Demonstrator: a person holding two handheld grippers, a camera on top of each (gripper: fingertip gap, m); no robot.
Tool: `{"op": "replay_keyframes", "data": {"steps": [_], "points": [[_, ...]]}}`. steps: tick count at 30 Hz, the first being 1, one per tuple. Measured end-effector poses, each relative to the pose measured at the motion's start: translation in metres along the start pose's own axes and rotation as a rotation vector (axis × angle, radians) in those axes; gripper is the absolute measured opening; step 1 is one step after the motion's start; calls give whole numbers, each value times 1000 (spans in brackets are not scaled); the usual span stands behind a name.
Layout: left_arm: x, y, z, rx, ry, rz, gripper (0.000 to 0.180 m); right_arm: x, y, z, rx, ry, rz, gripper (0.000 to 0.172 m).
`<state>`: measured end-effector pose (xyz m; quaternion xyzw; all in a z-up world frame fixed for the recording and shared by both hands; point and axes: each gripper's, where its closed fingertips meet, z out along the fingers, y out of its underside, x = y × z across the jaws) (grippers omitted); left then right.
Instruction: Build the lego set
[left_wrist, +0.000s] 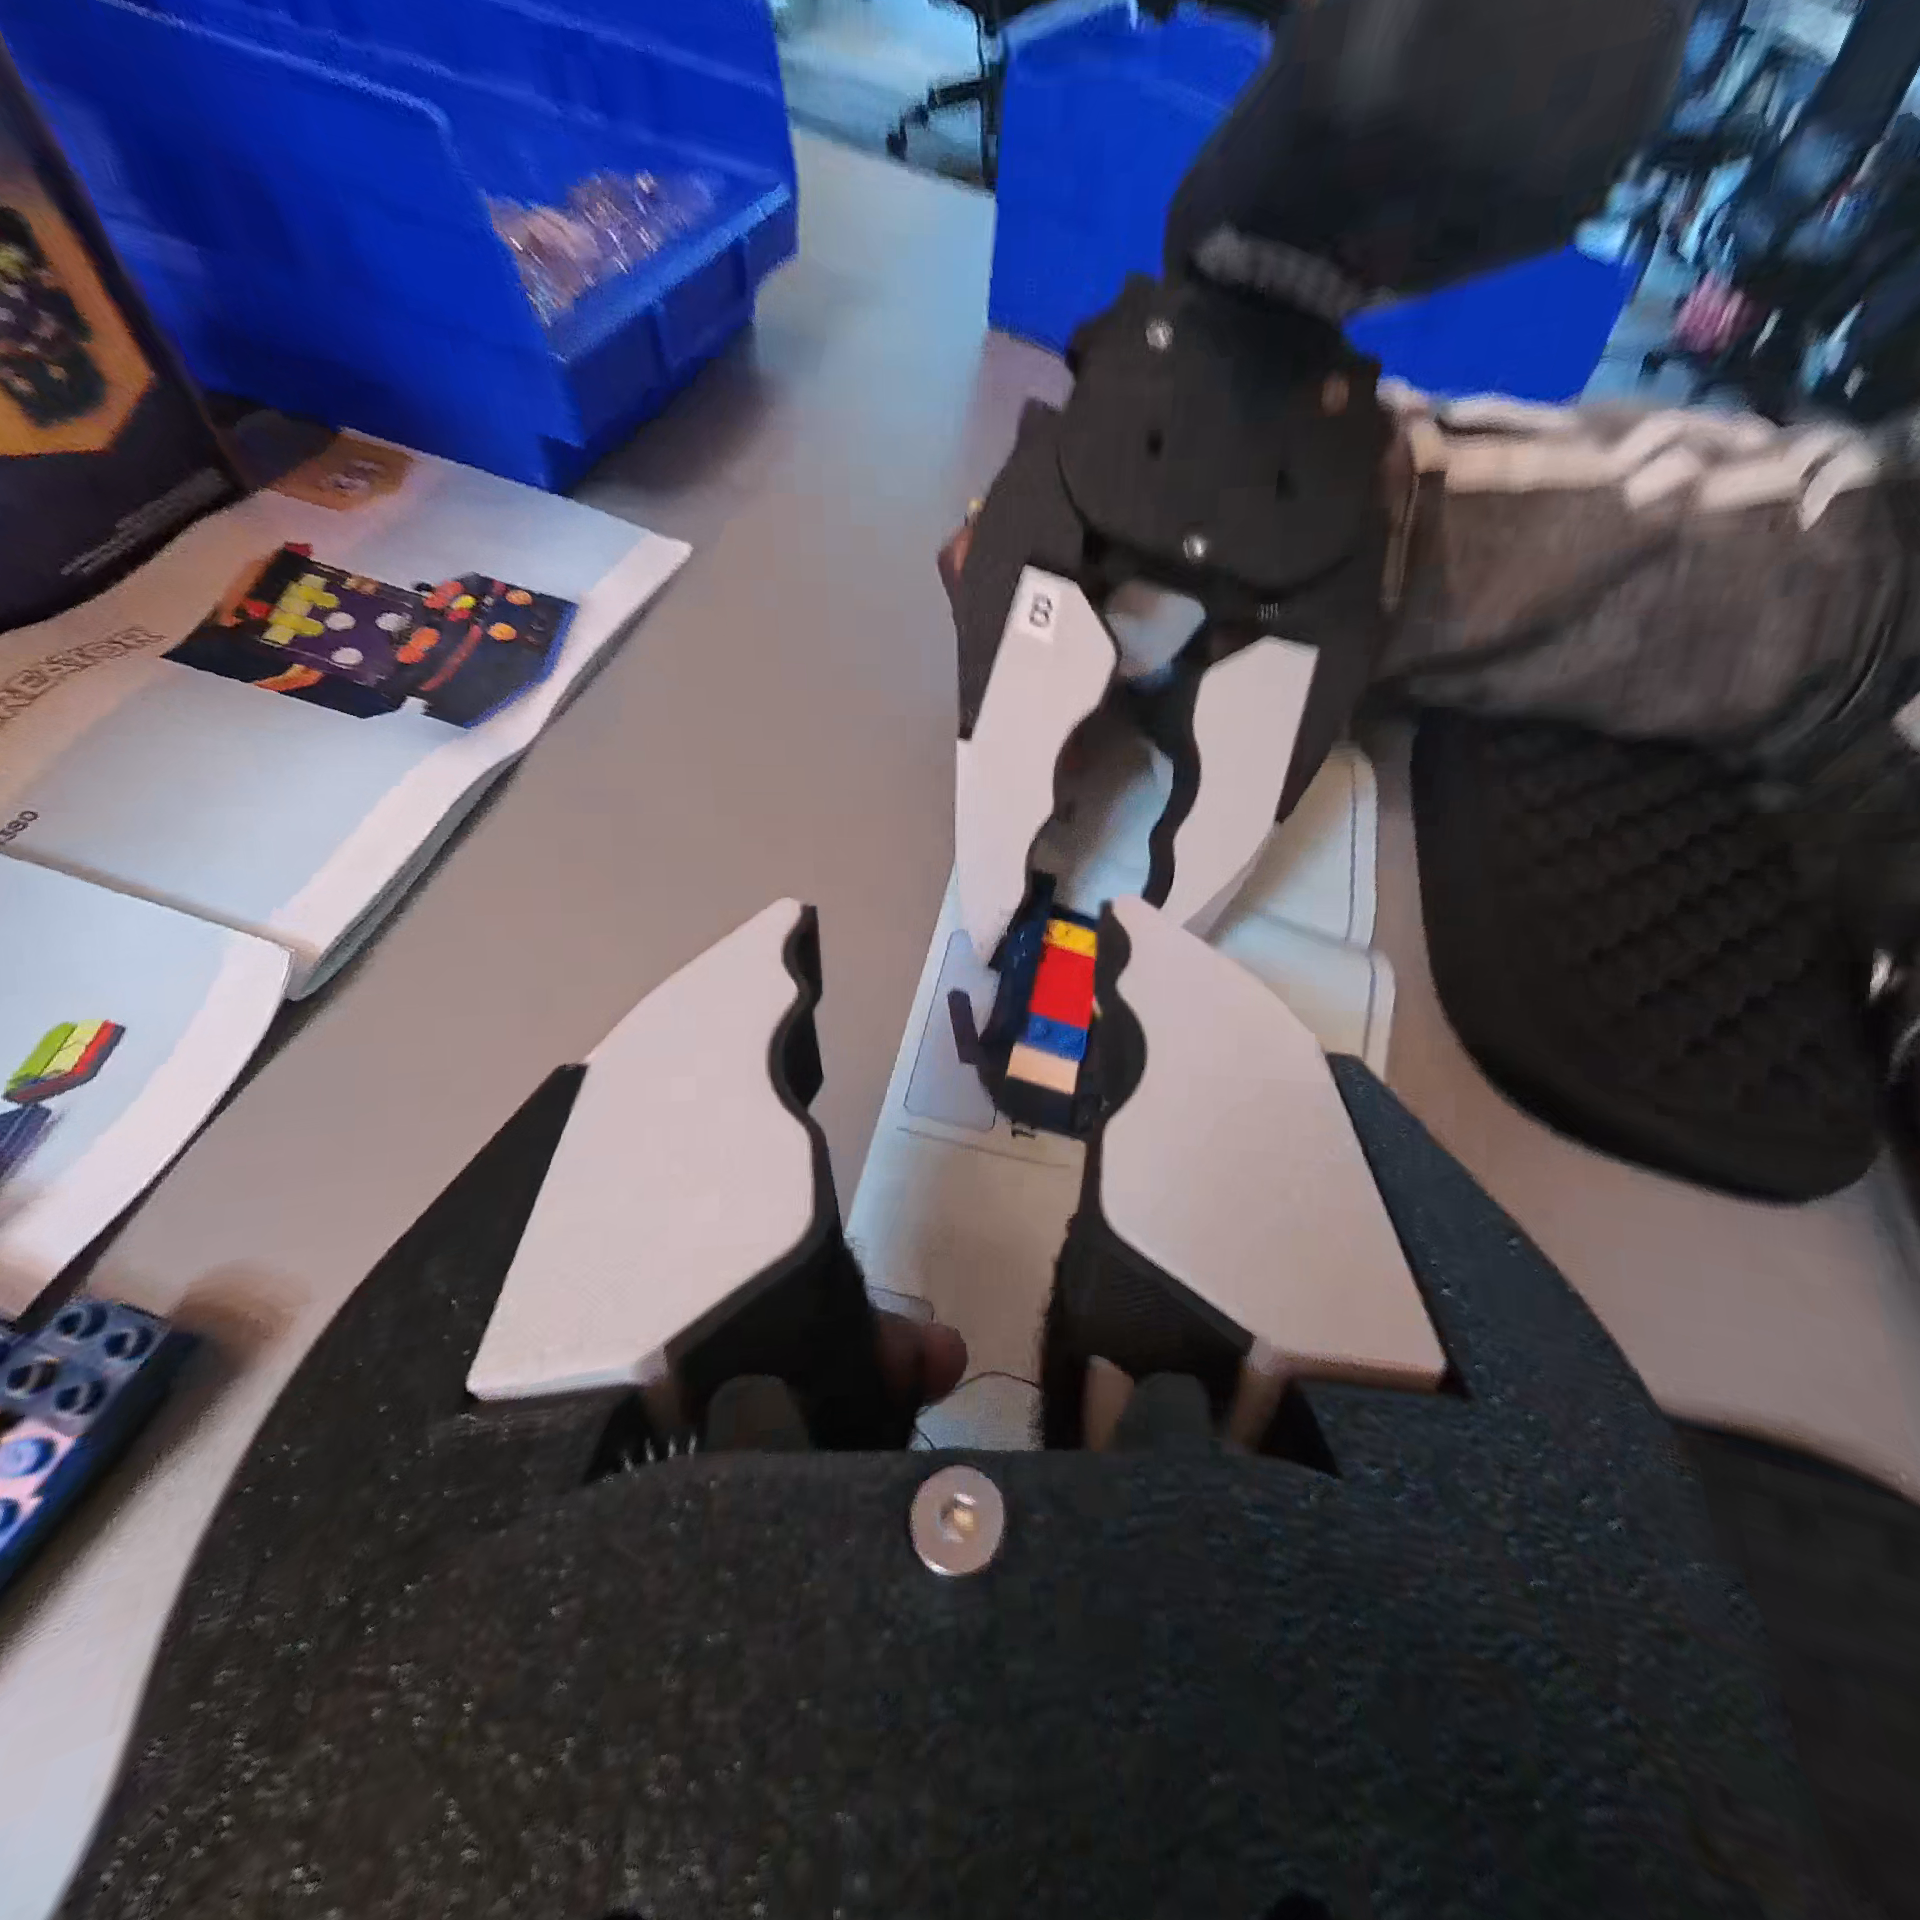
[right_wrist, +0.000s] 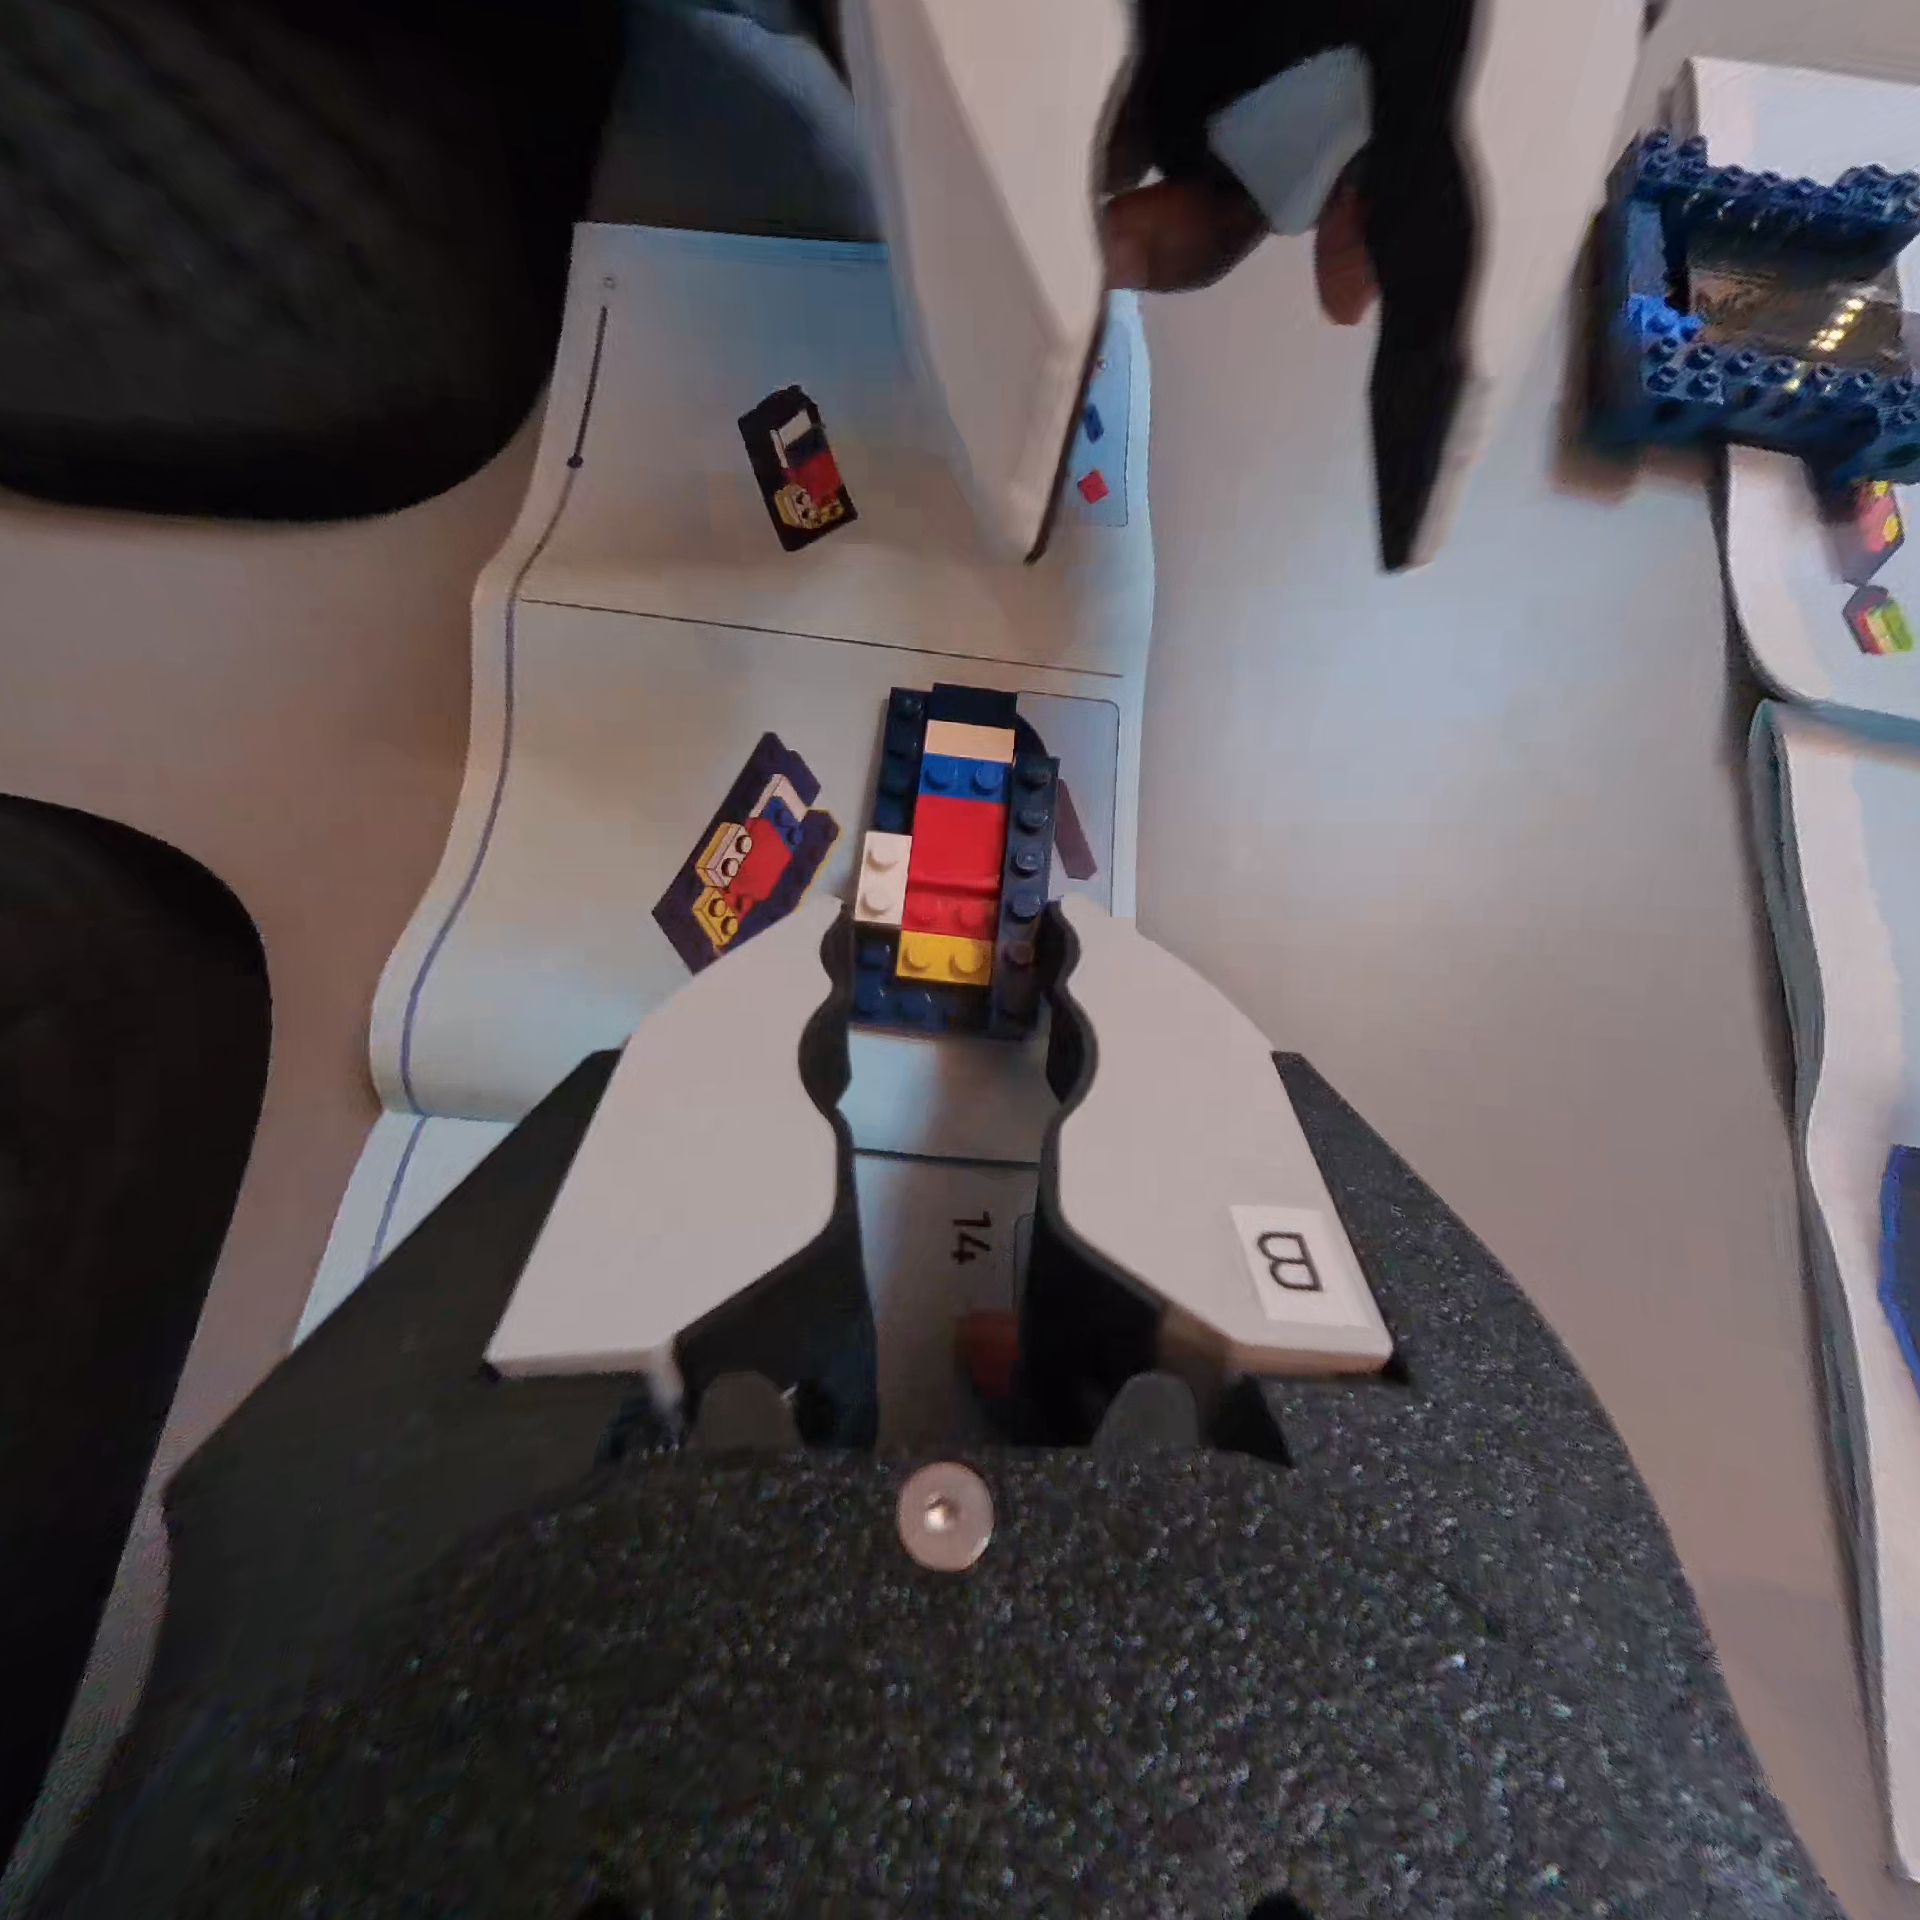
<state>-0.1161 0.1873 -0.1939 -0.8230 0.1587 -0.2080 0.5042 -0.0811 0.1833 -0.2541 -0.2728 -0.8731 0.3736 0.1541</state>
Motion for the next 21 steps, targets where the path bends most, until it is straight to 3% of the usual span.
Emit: {"op": "replay_keyframes", "data": {"steps": [2,5,7,10,13,16,21], "points": [[-2,-6,-4,55,17,-81,60,7,-6,-5,18,80,-90,34],[-1,-10,-5,92,66,-174,67,24,-40,-31,137,356,-340,34],[6,-15,-4,121,111,-194,65,28,-60,-49,164,527,-519,34],[22,-31,-6,195,197,-198,52,30,-71,-59,64,704,-727,34],[29,-40,-9,243,212,-165,40,27,-80,-58,19,781,-837,34],[33,-45,-15,275,212,-90,15,25,-87,-61,21,818,-872,34],[44,-57,-25,354,219,64,15,13,-103,-72,152,851,-930,34]]}}
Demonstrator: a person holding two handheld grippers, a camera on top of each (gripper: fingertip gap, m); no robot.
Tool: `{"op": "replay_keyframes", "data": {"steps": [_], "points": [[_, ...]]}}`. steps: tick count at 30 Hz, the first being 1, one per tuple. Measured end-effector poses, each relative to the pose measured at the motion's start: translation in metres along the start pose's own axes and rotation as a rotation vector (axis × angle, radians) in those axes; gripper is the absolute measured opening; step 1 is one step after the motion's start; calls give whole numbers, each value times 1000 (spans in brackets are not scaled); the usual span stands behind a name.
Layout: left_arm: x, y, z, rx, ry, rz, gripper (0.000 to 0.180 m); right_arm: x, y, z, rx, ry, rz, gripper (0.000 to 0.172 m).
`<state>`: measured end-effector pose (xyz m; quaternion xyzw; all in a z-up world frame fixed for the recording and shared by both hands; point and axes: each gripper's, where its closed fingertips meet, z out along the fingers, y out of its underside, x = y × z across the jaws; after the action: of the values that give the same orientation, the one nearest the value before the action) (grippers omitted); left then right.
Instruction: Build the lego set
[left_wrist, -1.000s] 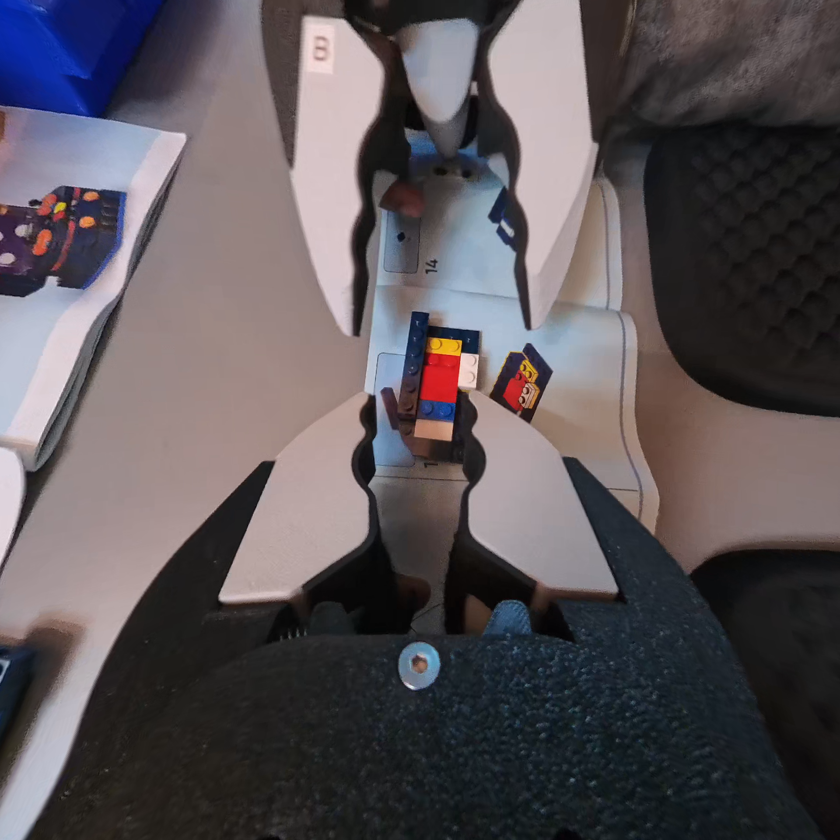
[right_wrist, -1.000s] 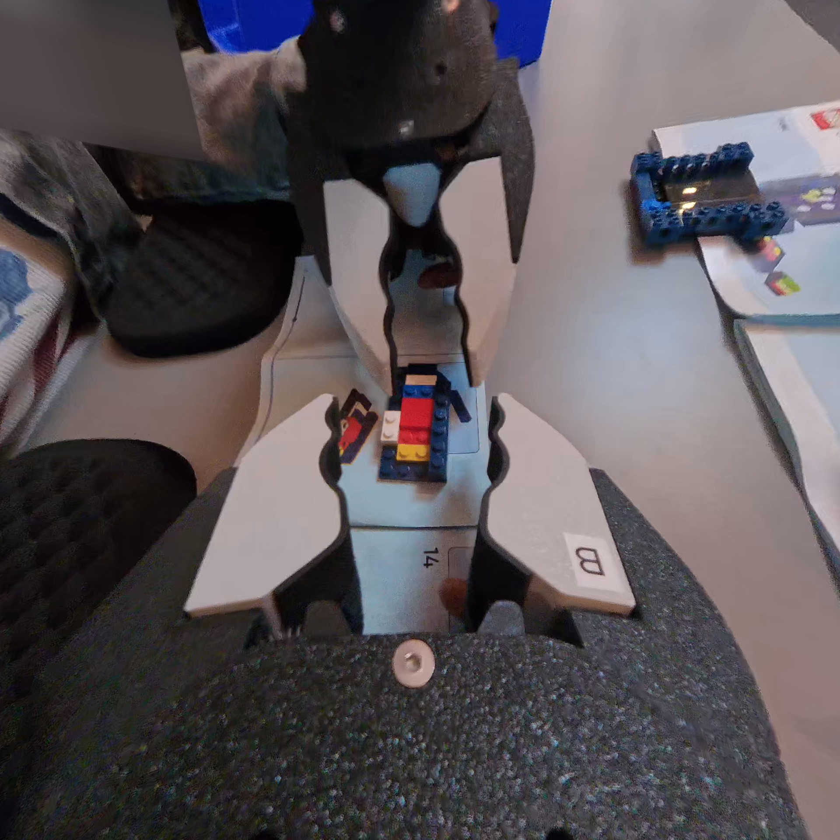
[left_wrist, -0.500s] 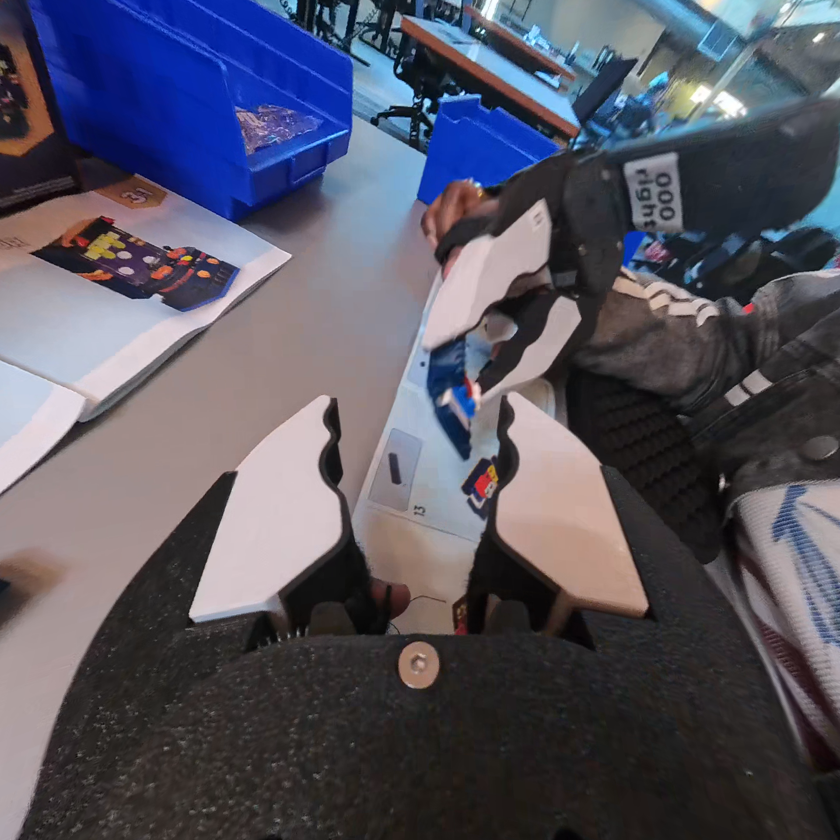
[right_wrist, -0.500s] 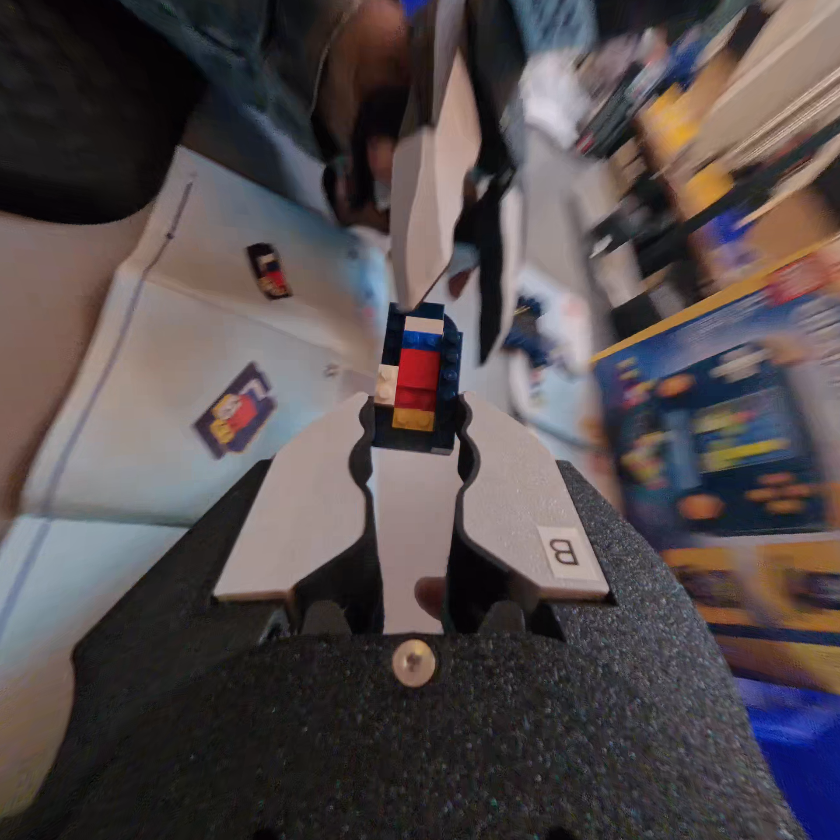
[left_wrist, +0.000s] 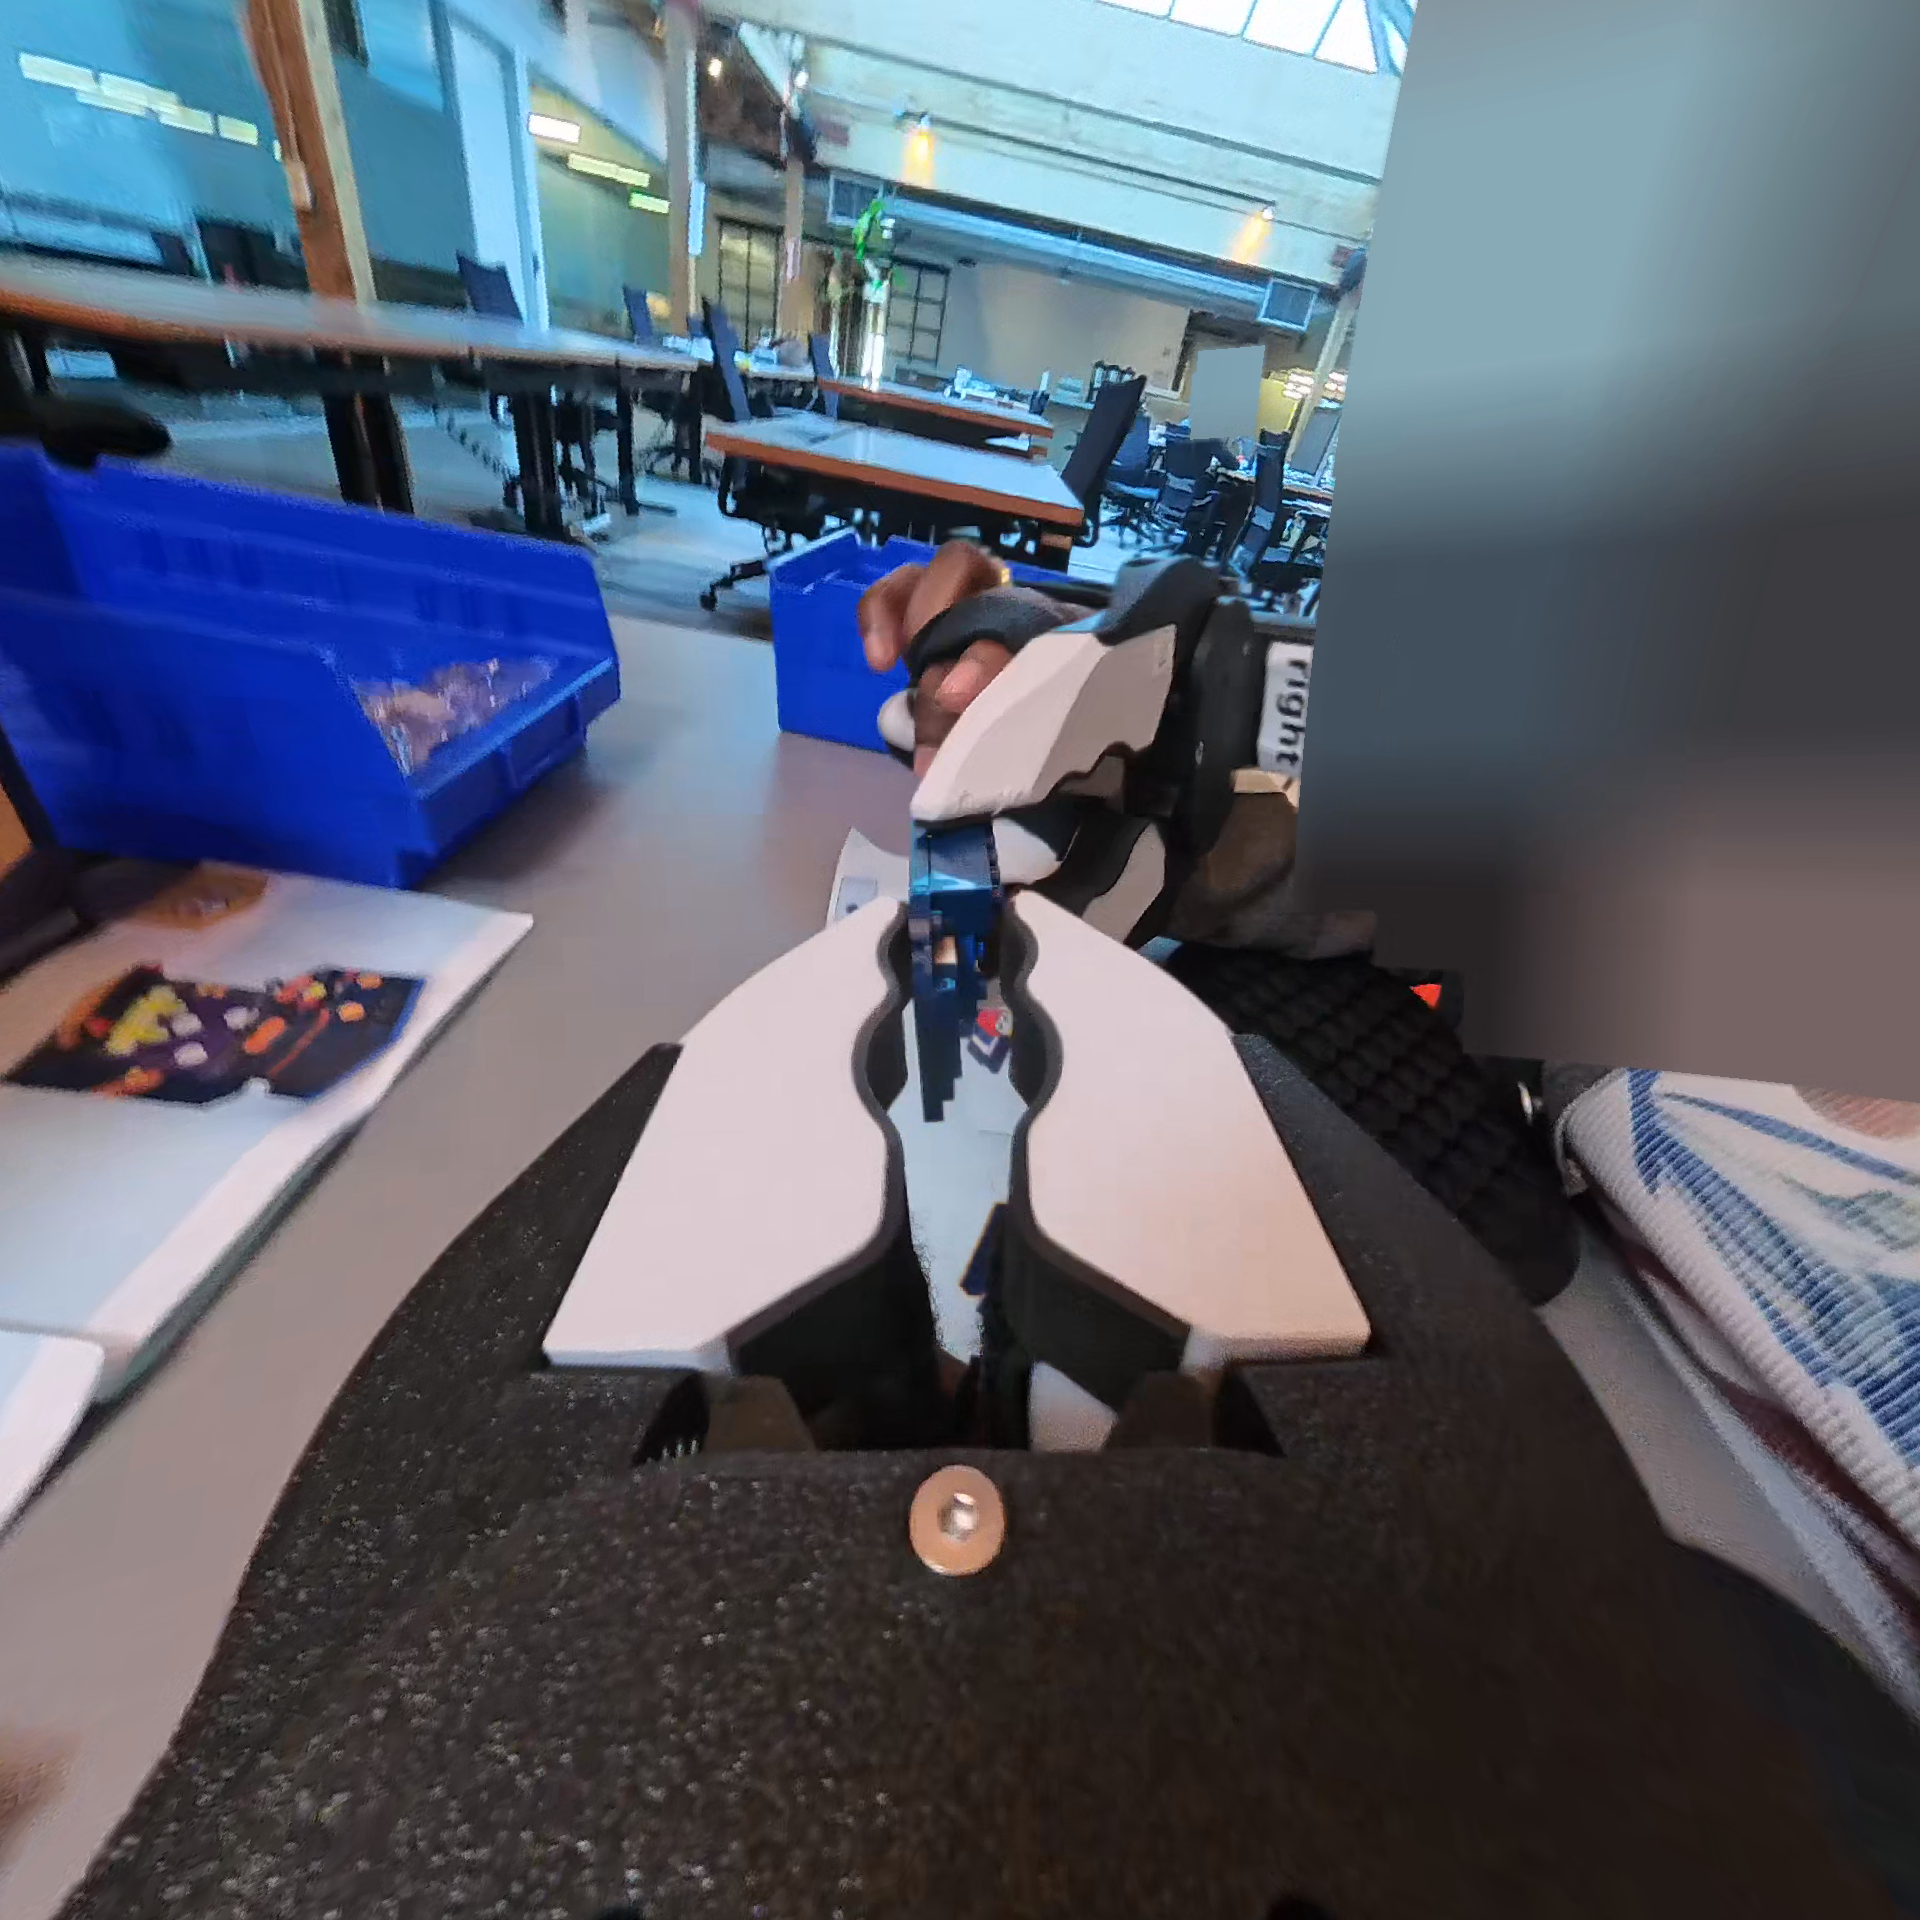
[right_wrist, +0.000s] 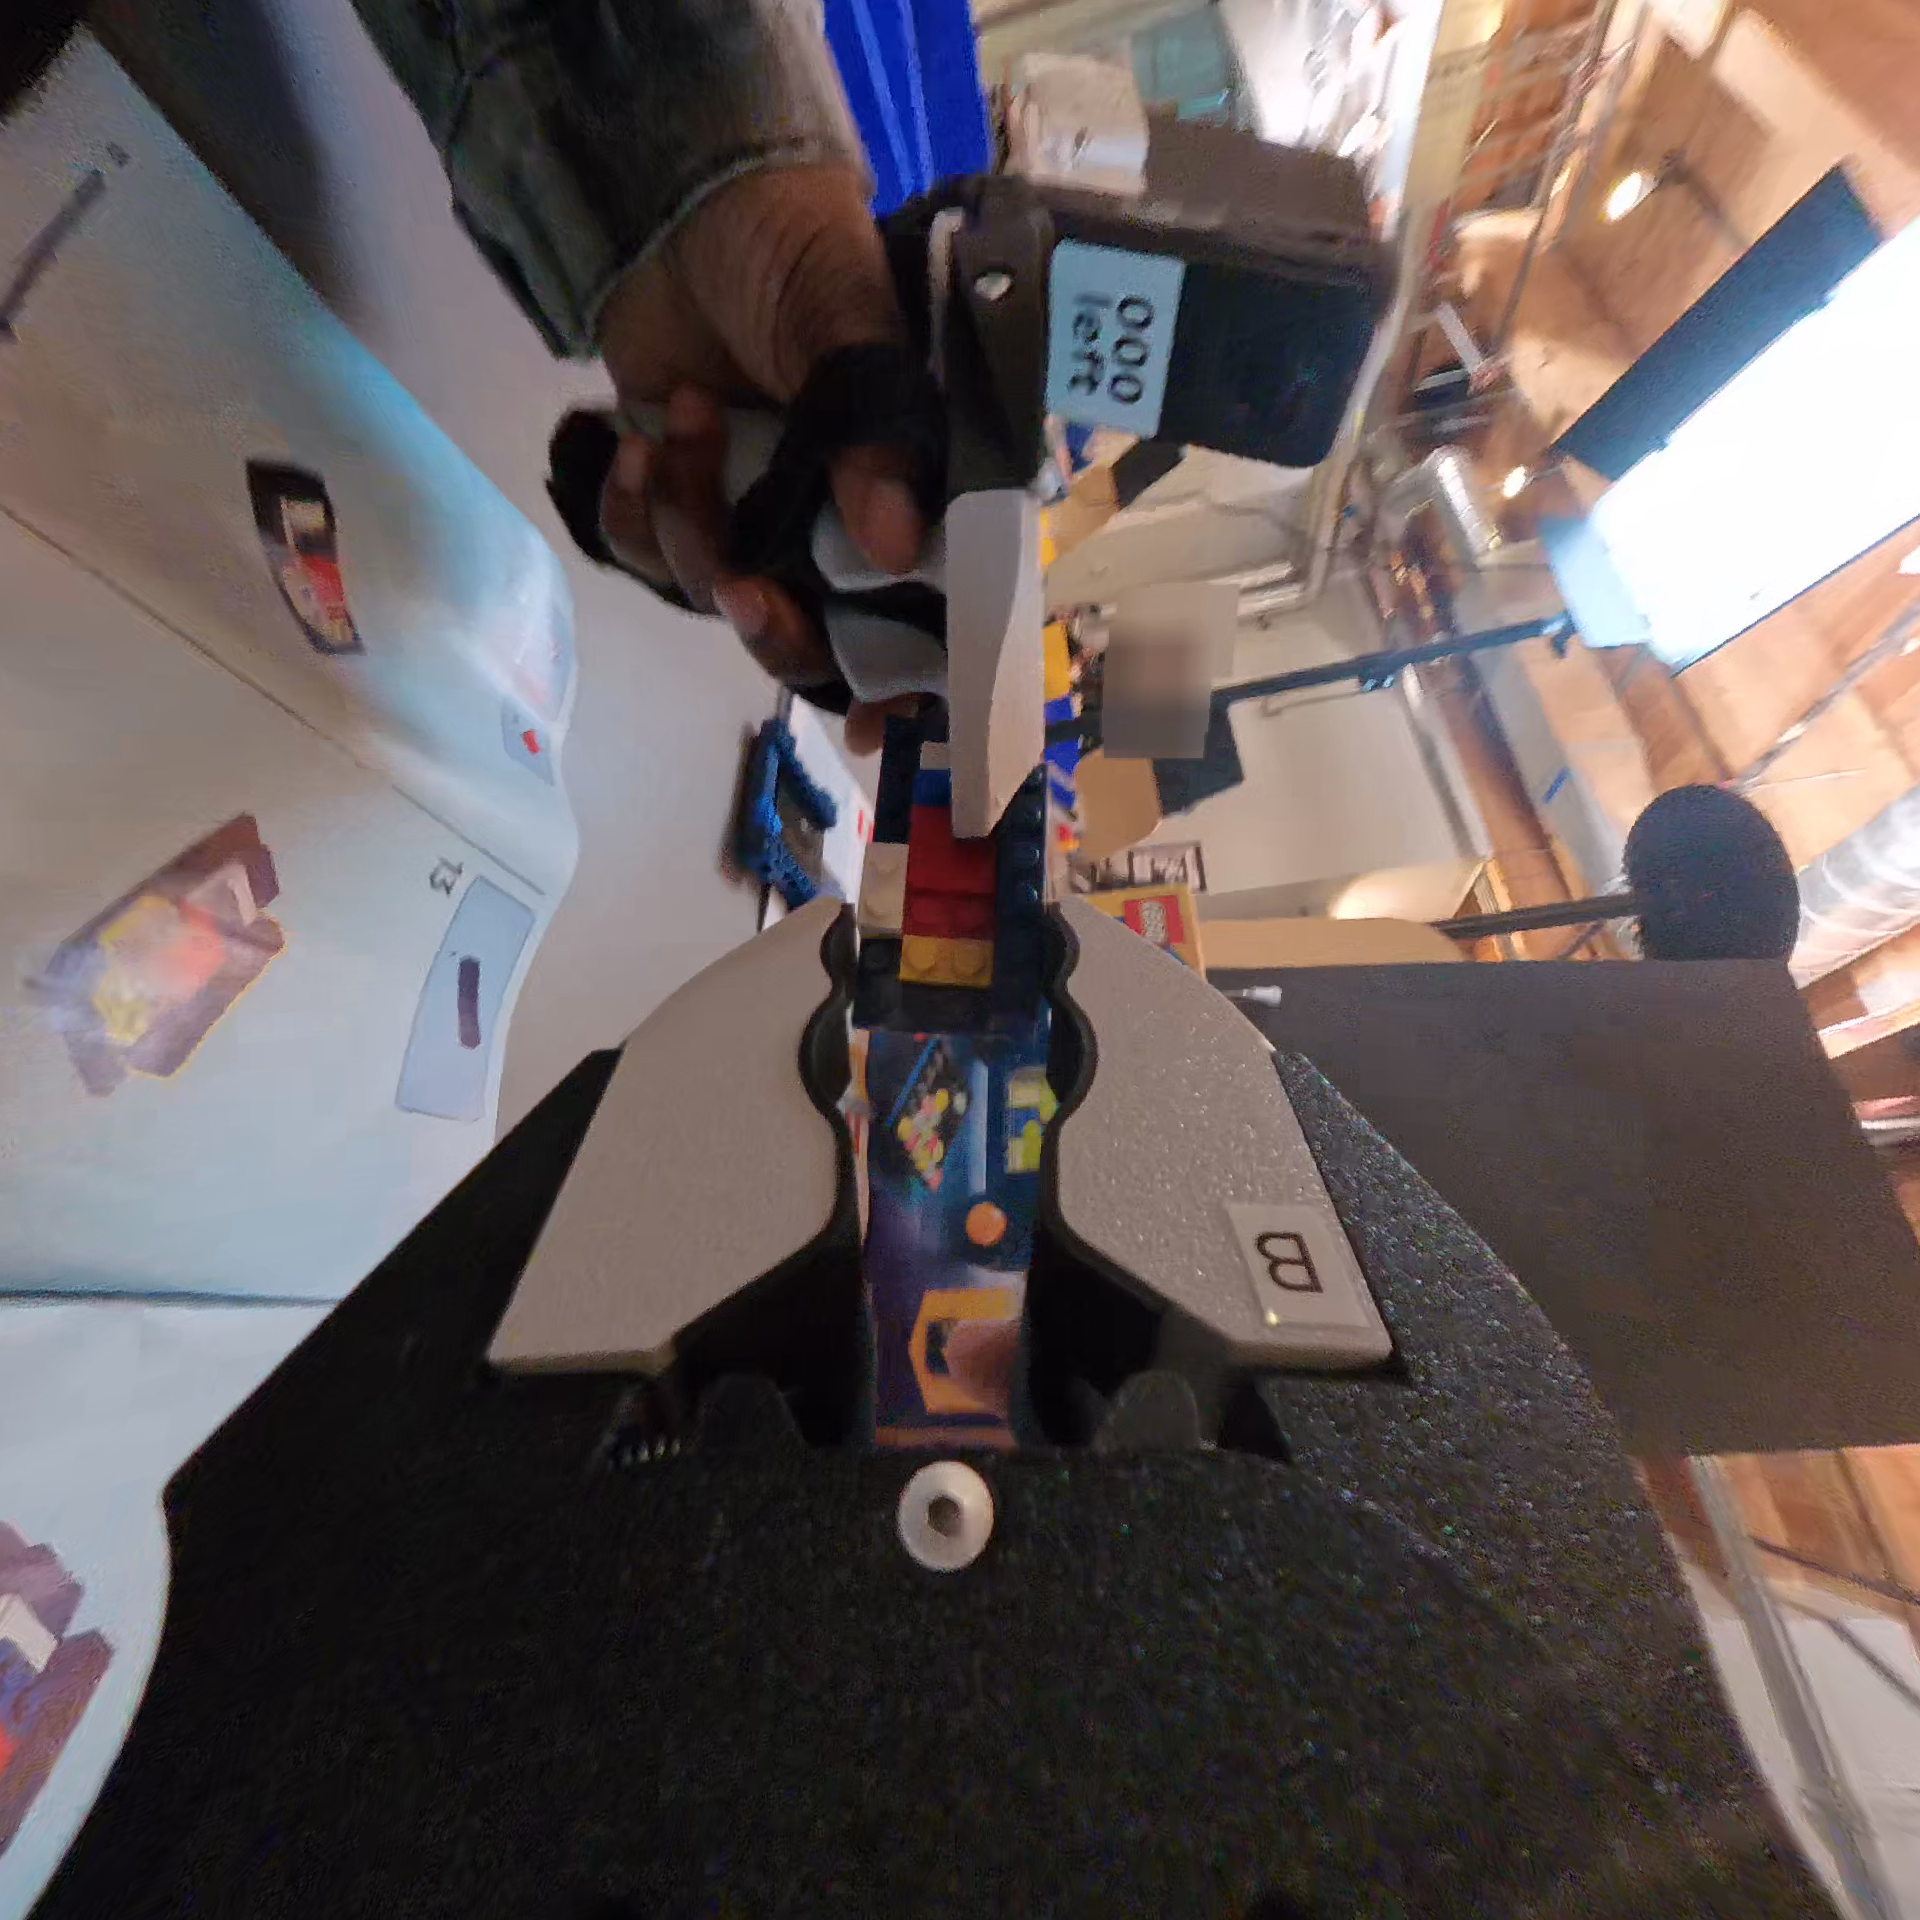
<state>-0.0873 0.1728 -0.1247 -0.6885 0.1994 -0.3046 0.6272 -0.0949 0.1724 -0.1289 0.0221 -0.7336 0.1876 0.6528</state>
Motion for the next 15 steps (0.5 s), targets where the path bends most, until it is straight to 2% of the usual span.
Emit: {"op": "replay_keyframes", "data": {"steps": [2,5,7,8,10,12,15], "points": [[2,-6,-3,33,-15,104,15,9,-9,-7,125,0,193,38],[9,-18,-9,109,-17,237,15,28,-16,-18,373,-100,725,49],[16,-22,-10,140,-1,304,15,43,-19,-24,547,-157,1053,45],[19,-23,-10,148,7,327,15,48,-21,-27,606,-180,1148,42],[24,-23,-9,147,25,359,15,48,-24,-28,639,-194,1172,33],[25,-22,-9,147,30,372,14,39,-28,-24,590,-212,1073,24],[27,-20,-8,139,50,373,15,29,-33,-20,549,-225,977,25]]}}
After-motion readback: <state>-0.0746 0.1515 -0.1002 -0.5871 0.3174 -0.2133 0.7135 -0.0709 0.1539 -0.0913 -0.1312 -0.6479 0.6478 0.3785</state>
